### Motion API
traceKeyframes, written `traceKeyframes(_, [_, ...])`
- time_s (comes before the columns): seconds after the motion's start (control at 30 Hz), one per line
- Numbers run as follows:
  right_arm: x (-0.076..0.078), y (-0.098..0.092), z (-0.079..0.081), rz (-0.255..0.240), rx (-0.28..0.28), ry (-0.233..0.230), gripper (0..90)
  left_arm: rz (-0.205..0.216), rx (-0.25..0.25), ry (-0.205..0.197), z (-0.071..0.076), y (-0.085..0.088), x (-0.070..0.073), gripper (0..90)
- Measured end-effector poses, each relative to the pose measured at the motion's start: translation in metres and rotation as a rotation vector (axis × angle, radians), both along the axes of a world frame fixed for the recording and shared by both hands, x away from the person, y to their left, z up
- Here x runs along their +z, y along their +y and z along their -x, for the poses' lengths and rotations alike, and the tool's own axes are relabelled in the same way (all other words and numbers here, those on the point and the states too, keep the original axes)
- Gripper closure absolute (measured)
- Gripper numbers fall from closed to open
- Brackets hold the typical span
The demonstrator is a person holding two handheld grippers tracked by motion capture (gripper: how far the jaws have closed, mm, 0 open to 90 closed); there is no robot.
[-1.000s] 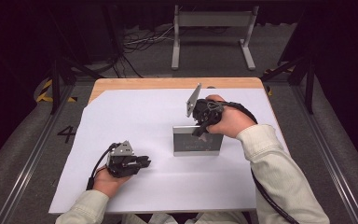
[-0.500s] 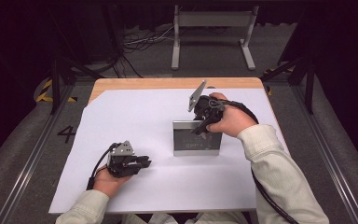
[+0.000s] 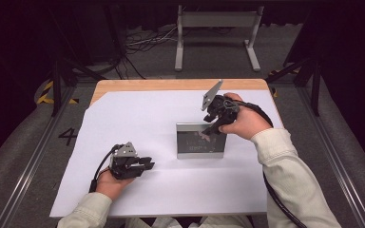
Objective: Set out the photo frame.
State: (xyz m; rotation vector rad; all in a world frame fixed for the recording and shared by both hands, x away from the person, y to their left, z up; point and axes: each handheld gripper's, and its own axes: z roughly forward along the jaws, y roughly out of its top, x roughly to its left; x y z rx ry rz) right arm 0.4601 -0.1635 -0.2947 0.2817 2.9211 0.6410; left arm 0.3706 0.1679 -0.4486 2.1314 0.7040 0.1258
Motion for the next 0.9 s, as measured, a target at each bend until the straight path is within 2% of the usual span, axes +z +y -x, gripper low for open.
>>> traceKeyframes(0.27, [0.006, -0.025, 0.006, -0.032, -0.034, -0.024, 46.0, 0.014, 0.009, 0.014, -0.003, 0.0, 0.0, 66.0])
traceKeyframes(0.9, [0.018, -0.065, 0.025, -0.039, -0.098, -0.072, 44.0, 0.014, 0.013, 0.015, -0.006, -0.002, -0.001, 62.4])
